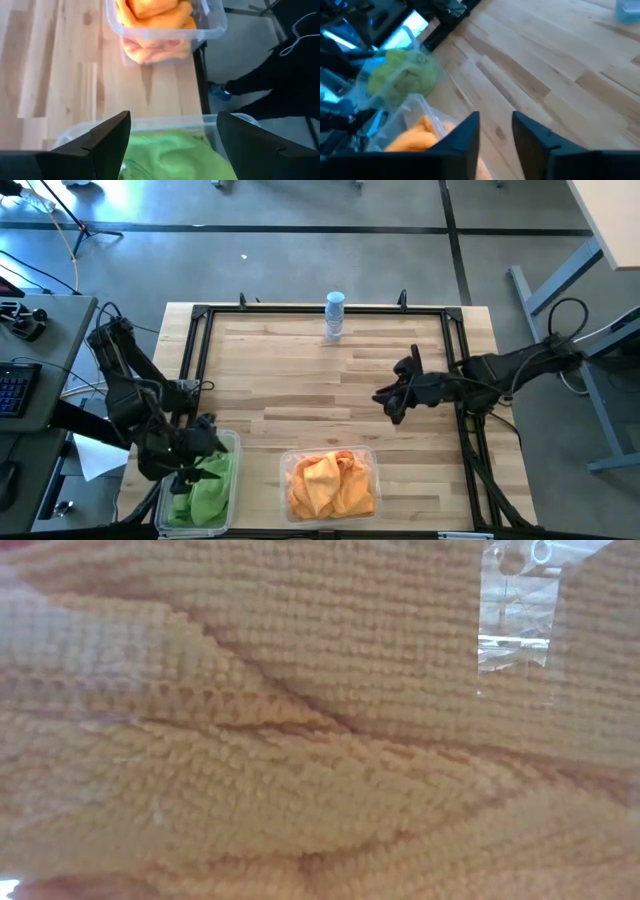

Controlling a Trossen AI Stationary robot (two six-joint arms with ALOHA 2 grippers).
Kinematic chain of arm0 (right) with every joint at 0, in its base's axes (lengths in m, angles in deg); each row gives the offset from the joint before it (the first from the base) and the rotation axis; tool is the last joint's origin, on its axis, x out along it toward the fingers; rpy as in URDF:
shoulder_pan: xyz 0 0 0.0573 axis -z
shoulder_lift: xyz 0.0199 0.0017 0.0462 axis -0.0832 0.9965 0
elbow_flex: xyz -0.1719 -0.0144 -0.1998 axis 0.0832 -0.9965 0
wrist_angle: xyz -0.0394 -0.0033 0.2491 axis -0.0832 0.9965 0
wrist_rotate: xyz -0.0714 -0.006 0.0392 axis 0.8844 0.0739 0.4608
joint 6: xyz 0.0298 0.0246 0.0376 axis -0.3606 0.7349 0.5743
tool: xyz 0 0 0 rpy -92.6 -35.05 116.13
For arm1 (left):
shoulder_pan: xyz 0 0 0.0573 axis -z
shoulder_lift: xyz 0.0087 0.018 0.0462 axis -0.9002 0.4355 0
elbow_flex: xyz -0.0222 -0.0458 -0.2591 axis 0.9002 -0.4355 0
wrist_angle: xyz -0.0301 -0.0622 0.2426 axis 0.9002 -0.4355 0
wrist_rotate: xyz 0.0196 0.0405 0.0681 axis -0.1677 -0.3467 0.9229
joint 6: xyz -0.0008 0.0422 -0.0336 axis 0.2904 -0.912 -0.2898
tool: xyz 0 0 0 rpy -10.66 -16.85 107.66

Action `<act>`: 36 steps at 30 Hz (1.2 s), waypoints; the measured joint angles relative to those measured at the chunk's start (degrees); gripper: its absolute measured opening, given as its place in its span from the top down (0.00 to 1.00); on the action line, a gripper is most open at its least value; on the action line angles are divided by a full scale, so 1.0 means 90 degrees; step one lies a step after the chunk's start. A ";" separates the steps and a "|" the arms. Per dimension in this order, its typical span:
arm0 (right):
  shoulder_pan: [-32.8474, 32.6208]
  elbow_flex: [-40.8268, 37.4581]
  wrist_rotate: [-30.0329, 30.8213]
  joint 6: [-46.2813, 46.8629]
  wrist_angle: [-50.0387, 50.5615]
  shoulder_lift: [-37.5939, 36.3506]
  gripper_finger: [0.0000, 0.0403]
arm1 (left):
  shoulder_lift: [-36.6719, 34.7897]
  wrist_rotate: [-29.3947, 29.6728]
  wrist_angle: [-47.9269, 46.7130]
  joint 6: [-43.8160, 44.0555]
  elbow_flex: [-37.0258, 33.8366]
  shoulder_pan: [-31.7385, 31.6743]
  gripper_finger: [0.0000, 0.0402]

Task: Sort microfiber towel by color & place in baskets
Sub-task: Adjust the orange microfiber towel

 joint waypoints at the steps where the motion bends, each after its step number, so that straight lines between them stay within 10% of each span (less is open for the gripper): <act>1: -0.0112 0.0072 0.0161 0.0114 -0.0017 0.0078 0.77 | 0.0002 -0.0002 -0.0003 -0.0118 0.0000 -0.0058 0.29; 5: -0.0538 0.0629 0.0505 0.0318 0.0082 0.0634 0.97 | 0.0005 -0.0002 -0.0007 -0.0532 0.0000 -0.0239 0.29; 25: -0.1591 0.7638 -0.0211 0.4245 0.4216 0.6229 1.00 | 0.0005 0.0247 -0.0041 -0.1914 -0.0002 -0.0484 0.29; 36: -0.1560 0.6746 -0.1601 0.5480 0.3124 0.7231 1.00 | 0.0005 0.0348 -0.0052 -0.1936 -0.0010 -0.0479 0.29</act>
